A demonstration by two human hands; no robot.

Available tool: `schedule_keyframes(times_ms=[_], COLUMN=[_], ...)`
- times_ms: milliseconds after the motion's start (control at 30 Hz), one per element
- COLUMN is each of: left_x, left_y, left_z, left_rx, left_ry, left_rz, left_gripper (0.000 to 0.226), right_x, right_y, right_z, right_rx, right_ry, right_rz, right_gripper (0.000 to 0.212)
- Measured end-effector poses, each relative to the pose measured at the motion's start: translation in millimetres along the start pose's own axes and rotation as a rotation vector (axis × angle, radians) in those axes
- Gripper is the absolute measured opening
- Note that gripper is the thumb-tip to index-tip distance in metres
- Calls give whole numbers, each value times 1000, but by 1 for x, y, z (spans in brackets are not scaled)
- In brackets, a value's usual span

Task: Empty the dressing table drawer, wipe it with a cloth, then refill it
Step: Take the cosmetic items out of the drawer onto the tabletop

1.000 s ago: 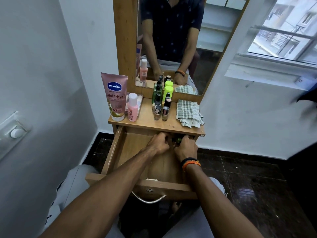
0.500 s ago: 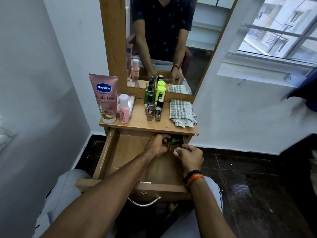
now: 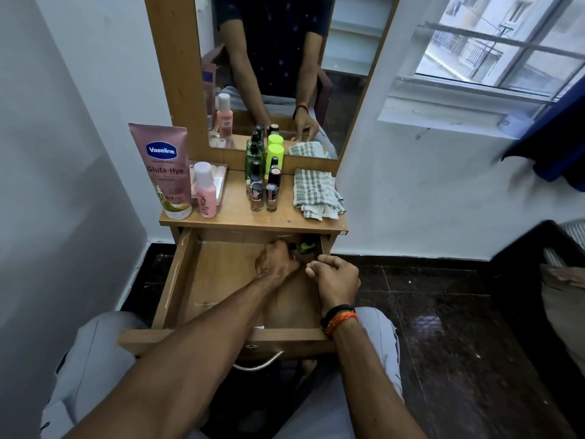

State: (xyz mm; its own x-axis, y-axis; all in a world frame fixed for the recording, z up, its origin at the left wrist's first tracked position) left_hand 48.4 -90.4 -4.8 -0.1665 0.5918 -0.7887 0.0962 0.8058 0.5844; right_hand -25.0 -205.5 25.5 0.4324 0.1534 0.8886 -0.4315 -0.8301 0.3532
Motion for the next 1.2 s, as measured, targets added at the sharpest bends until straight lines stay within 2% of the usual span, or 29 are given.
schedule_keyframes(times_ms=[233, 367, 467, 567, 733, 933, 1067, 1200], left_x=[5, 10, 10, 11, 20, 23, 28, 29], left_y=[13, 18, 21, 20, 19, 24, 22, 23], left_z=[2, 6, 7, 4, 2, 3, 4, 3], left_rx=[-17, -20, 3, 29, 34, 16, 2, -6], left_ry=[49, 73, 118, 214, 280, 256, 267, 258], left_rz=[-154, -325, -578, -895, -983, -1010, -1032, -1051], left_gripper=[22, 31, 30, 5, 29, 50, 59, 56], right_x=[1, 12, 19, 24, 30, 33, 34, 35], right_y=[-1, -3, -6, -7, -4, -12, -16, -28], right_z=[2, 6, 11, 16, 23, 27, 25, 22], right_rx=[-4, 36, 37, 41, 75, 98, 24, -122], right_ry=[-13, -7, 53, 106, 173, 192, 177, 115], right_rz=[33, -18, -148, -241, -347, -446, -439, -449], right_gripper=[17, 21, 25, 33, 33, 16, 6, 17])
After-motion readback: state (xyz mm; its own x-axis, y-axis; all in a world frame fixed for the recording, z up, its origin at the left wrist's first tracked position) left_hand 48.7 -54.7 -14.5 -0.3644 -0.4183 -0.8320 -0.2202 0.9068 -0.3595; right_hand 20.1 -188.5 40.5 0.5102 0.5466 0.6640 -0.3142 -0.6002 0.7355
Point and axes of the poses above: each hand's wrist, its own z-axis towards the middle knuckle, its own y-axis out of the back of the hand, x = y × z, the point moved 1 cm from there along z, towards the middle knuckle, and after that the axes turned 15 degrees about -z, right-handed, at the moved point
